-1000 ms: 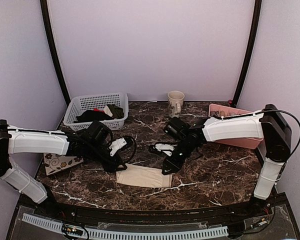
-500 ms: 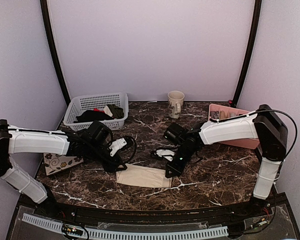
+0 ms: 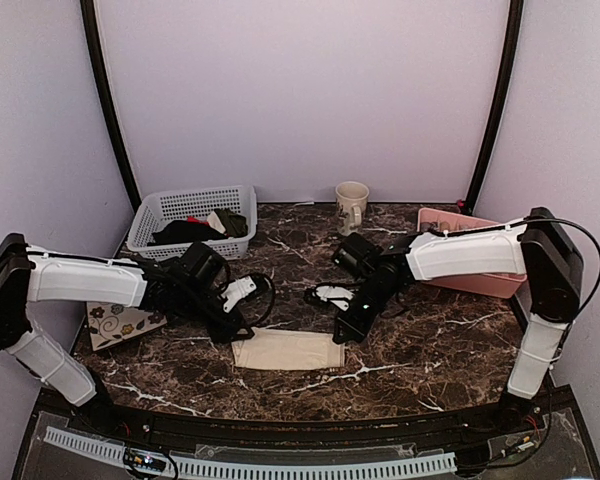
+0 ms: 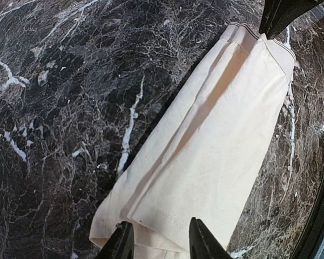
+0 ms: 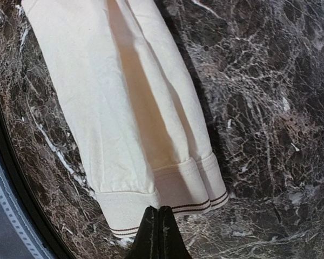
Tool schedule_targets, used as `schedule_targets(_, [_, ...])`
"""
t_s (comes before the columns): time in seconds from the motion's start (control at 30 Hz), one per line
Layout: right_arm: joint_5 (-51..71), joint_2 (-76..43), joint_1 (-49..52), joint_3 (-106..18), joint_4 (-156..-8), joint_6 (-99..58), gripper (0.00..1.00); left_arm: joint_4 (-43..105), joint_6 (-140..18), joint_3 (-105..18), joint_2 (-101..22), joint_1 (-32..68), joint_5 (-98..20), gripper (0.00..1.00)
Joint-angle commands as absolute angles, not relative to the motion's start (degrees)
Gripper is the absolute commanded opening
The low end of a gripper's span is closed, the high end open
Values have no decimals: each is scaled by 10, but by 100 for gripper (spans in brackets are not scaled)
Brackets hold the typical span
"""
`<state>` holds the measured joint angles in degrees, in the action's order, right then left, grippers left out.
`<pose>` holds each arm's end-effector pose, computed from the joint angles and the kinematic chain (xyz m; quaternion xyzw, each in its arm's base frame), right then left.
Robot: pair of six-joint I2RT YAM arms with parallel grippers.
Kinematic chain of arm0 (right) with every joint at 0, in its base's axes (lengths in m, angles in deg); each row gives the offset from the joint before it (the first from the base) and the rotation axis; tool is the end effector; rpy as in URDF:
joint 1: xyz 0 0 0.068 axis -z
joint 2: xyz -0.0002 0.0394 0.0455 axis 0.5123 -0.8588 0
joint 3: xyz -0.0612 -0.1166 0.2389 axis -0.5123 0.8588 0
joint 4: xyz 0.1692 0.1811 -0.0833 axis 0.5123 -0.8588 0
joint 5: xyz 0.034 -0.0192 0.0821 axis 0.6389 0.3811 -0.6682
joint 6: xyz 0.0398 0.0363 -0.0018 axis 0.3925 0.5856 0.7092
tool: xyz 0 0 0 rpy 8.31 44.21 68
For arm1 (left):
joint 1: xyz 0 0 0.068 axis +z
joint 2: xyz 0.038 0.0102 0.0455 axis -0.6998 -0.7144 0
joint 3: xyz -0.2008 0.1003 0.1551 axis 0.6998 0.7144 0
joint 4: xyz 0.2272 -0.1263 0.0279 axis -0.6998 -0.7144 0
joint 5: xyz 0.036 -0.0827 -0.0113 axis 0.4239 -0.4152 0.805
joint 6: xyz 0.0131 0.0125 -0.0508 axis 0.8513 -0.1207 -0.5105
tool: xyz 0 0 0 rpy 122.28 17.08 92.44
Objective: Roll the underwear
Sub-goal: Adjust the underwear at the center of the board.
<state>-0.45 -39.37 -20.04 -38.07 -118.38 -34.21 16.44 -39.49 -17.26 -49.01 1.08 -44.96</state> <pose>0.2154 0.2823 0.1784 -0.4949 0.8404 0.2022 0.0890 0.2063 -0.2069 0.1832 0.4568 0.8194 -0.2063 0.2779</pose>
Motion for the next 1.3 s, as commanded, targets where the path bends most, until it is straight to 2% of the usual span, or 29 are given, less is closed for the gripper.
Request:
schedule_targets(0.0, [15, -387, -188, -371, -1160, -325, 0, 155, -385, -202, -500, 19, -452, 38])
schedule_targets(0.4, [33, -447, -185, -366, -1139, -284, 0, 149, -382, -218, -536, 20, -459, 38])
schedule_targets(0.83, [43, -400, -174, -381, -1173, -208, 0, 120, -420, -233, -535, 32, -342, 39])
schedule_targets(0.87, [45, -393, -173, -386, -1177, -200, 4, 119, -424, -234, -526, 34, -333, 40])
schedule_targets(0.9, [46, -385, -170, -390, -1179, -192, 16, 118, -427, -236, -510, 35, -324, 43])
schedule_targets(0.93, [48, -376, -169, -392, -1180, -189, 21, 118, -429, -236, -495, 35, -318, 47])
schedule_targets(0.97, [52, -367, -168, -394, -1180, -186, 30, 120, -433, -235, -479, 35, -317, 51])
schedule_targets(1.07, [67, -336, -160, -398, -1175, -181, 42, 132, -450, -231, -424, 35, -311, 75])
schedule_targets(1.1, [68, -324, -154, -397, -1167, -179, 44, 141, -461, -228, -404, 35, -304, 80])
schedule_targets(1.2, [81, -277, -140, -378, -1111, -162, 49, 165, -524, -220, -355, 35, -246, 86])
schedule_targets(1.23, [79, -270, -135, -371, -1087, -158, 53, 166, -550, -220, -345, 36, -224, 91])
schedule_targets(1.27, [70, -245, -131, -362, -1059, -155, 66, 159, -575, -221, -335, 36, -201, 98])
